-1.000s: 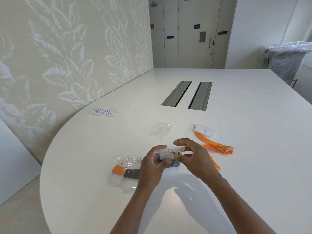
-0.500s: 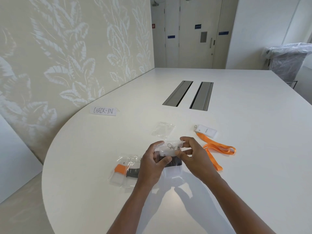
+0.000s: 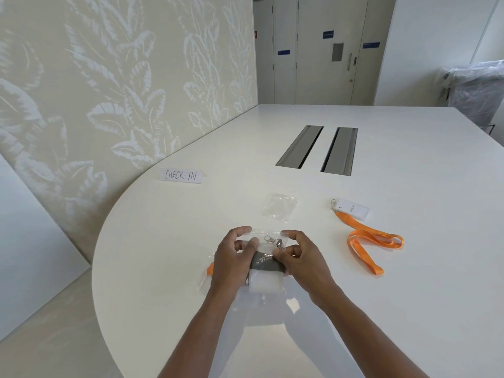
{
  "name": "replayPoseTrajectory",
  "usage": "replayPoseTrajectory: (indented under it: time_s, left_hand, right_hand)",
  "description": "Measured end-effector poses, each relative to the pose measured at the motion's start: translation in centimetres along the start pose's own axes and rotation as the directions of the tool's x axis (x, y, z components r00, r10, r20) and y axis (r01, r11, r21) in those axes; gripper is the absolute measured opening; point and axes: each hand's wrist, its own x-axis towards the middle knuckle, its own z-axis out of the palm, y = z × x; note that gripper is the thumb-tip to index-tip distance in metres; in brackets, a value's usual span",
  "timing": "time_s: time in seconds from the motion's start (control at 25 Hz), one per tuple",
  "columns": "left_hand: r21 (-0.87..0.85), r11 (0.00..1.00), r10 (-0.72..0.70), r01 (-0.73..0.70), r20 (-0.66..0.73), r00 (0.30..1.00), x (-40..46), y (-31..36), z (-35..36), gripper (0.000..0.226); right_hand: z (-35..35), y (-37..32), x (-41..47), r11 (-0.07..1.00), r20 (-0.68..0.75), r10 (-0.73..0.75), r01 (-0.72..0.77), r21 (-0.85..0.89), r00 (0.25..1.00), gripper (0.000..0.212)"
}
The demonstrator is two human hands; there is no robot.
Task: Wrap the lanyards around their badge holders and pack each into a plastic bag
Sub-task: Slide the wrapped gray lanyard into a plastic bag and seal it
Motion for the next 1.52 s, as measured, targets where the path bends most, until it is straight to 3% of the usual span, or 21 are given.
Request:
replayPoseTrajectory:
  time_s: [0.16, 0.28, 0.36, 0.52, 0.64, 0.76, 0.92, 1.04, 1.32, 1.52]
  left_hand:
    - [-0.068, 0.996, -0.06, 0.058, -0.031, 0.998, 1.5, -0.1, -2.3, 0.007]
    - [-0.107, 0.992, -0.07, 0.068, -0.016, 0.997, 2.4, -0.2, -3.5, 0.007]
    - [-0.116, 0.992, -0.044, 0.044, 0.003, 0.999, 2.9, -0.2, -4.0, 0.007]
    - [-0.104, 0.995, 0.002, 0.001, 0.029, 1.0, 3.7, 0.0, -4.7, 0.01]
    - [-0.093, 0.994, 0.053, -0.049, 0.041, 0.998, 3.8, 0.0, -4.7, 0.011]
    - [-0.158, 0.983, 0.109, -0.092, 0.1, 0.989, 3.6, 0.3, -4.7, 0.01]
    - [-0.261, 0.955, 0.168, -0.138, 0.099, 0.981, 3.5, 0.6, -4.5, 0.009]
    - [-0.305, 0.94, 0.183, -0.151, 0.08, 0.98, 3.4, 0.5, -4.2, 0.009]
    - [-0.354, 0.918, 0.221, -0.178, 0.086, 0.972, 3.4, 0.3, -4.1, 0.011]
    - [-0.362, 0.917, 0.215, -0.169, 0.09, 0.973, 3.5, 0.4, -4.0, 0.014]
  right_hand:
    - [2.2, -0.6, 0.0, 1.0, 0.036, 0.0, 0.0, 0.005, 0.999, 0.043]
    - [3.6, -1.2, 0.4, 1.0, 0.074, 0.002, -0.004, 0.029, 0.997, 0.026]
    - [4.3, -1.6, 0.6, 1.0, 0.049, -0.005, 0.004, 0.02, 0.999, 0.014]
    - [4.9, -2.5, 0.8, 0.999, -0.059, -0.04, 0.04, 0.003, 0.997, 0.016]
    - [5.3, -3.0, 0.4, 0.986, -0.175, -0.144, 0.127, -0.106, 0.974, 0.033]
    - [5.5, -3.7, -0.1, 0.937, -0.221, -0.32, 0.274, -0.218, 0.921, 0.035]
    - [5.2, -4.6, -0.4, 0.862, -0.195, -0.425, 0.33, -0.385, 0.884, 0.023]
    - [4.9, -5.1, -0.7, 0.844, -0.15, -0.415, 0.319, -0.431, 0.897, 0.021]
    - [4.3, -7.0, -1.1, 0.788, 0.027, -0.36, 0.32, -0.526, 0.933, 0.037]
    - [4.1, -7.5, -1.0, 0.773, 0.029, -0.325, 0.283, -0.567, 0.945, 0.03]
